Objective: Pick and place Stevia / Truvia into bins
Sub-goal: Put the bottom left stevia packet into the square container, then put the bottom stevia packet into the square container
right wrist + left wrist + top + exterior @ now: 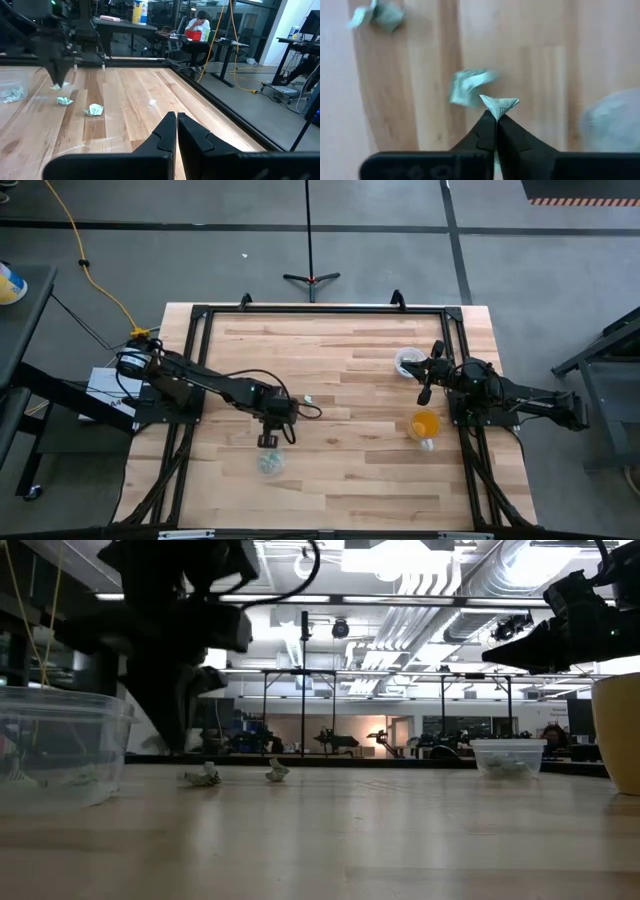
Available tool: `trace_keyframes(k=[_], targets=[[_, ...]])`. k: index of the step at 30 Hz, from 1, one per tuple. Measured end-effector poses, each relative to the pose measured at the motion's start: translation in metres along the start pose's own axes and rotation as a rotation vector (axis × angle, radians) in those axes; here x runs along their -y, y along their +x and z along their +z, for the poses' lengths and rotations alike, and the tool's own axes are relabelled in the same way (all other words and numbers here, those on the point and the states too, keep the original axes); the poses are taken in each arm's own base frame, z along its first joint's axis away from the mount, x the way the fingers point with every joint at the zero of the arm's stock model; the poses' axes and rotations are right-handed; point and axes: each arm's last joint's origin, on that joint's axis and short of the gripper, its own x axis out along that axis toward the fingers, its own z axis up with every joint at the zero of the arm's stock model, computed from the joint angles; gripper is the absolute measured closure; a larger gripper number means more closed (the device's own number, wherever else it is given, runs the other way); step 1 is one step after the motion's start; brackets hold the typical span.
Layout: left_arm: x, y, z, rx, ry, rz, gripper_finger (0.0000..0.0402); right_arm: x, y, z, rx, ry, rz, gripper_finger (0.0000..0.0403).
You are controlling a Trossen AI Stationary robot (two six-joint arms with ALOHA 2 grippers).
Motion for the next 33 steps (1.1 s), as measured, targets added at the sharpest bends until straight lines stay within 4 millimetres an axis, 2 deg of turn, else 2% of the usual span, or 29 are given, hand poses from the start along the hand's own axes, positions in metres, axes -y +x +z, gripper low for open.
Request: trace_keyframes(k=[3,9,12,16,21,23,27,33], targets=[[0.008,-0.009,0.009,0.026,0.018,-0.006,0.0381,0.0,0.0,0.0,0.0,0.0,0.0,0.0396],[0.032,-0.029,0.022,0.06,-0.002,-0.008,0.0361,0.0,0.0,0.0,0.0,0.0,0.0,0.0396],[0.05,-0.033,0.019,0.047,0.004,-0.033,0.0359,0.0,0.0,0.0,0.0,0.0,0.0,0.0396],[0.073,-0.04,0.015,0.043,-0.007,-0.047,0.038,0.0,0.0,0.0,0.0,-0.005,0.0,0.0396],[0.092,-0.042,0.01,0.037,-0.046,-0.112,0.0374,0.0,0.0,0.0,0.0,-0.017,0.0,0.0396],[0.096,-0.043,0.008,0.036,-0.081,-0.1,0.0345,0.0,0.0,0.0,0.0,-0.017,0.0,0.0396],[0.093,-0.043,0.009,0.079,-0.154,-0.01,0.0262,0.0,0.0,0.0,0.0,-0.019,0.0,0.0396],[0.067,-0.041,0.019,0.102,-0.224,0.059,0.016,0.0,0.0,0.0,0.0,-0.019,0.0,0.0396]])
